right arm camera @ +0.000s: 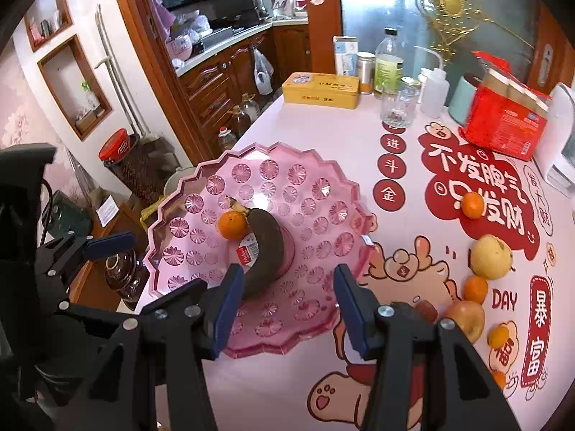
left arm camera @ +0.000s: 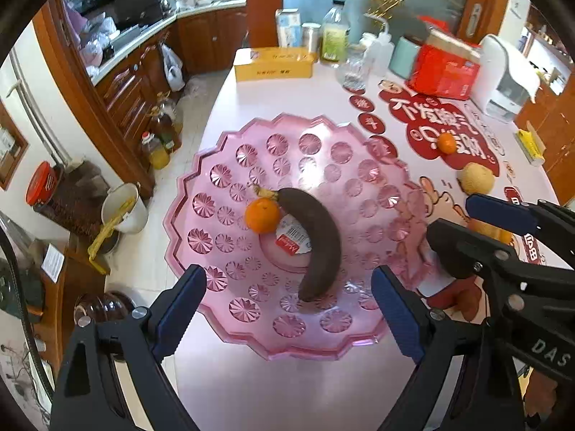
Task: Organize fruits
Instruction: 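Withdraw both tools from the bowl back toward the remaining fruit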
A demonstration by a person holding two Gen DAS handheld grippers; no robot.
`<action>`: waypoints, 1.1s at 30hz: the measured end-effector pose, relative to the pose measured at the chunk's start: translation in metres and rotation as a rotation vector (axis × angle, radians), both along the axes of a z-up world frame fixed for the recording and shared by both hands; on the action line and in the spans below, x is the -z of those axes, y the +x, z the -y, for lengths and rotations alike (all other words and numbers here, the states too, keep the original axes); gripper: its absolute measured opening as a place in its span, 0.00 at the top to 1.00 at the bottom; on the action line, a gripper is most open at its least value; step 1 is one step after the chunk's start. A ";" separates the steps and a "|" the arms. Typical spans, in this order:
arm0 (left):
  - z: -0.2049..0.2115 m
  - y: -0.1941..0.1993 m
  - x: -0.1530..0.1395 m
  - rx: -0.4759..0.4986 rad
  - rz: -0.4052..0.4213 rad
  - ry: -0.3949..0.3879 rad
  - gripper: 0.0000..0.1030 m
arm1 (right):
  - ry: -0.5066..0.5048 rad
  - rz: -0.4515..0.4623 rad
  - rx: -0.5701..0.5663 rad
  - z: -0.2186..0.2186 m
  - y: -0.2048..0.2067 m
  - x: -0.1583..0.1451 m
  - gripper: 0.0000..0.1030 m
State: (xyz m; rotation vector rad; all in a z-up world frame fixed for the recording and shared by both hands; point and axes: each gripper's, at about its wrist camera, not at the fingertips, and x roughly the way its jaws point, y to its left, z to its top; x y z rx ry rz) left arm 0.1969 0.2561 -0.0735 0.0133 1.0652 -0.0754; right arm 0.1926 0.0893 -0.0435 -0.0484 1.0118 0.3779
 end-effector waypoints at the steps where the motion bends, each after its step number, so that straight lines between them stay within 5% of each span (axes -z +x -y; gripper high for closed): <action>1: 0.003 -0.004 -0.003 0.006 0.019 0.010 0.10 | 0.002 0.001 0.004 0.002 -0.002 -0.001 0.49; 11: 0.034 -0.028 -0.023 0.102 0.046 0.022 0.10 | -0.009 0.047 0.045 0.026 -0.033 -0.016 0.49; 24: 0.114 -0.039 -0.063 0.249 0.094 0.004 0.10 | 0.001 0.108 0.198 0.114 -0.066 -0.043 0.42; 27: 0.130 -0.037 -0.074 0.252 0.112 -0.002 0.10 | -0.016 0.113 0.239 0.142 -0.069 -0.051 0.31; 33: 0.151 -0.022 -0.092 0.215 0.124 -0.032 0.10 | -0.073 0.157 0.284 0.199 -0.064 -0.070 0.30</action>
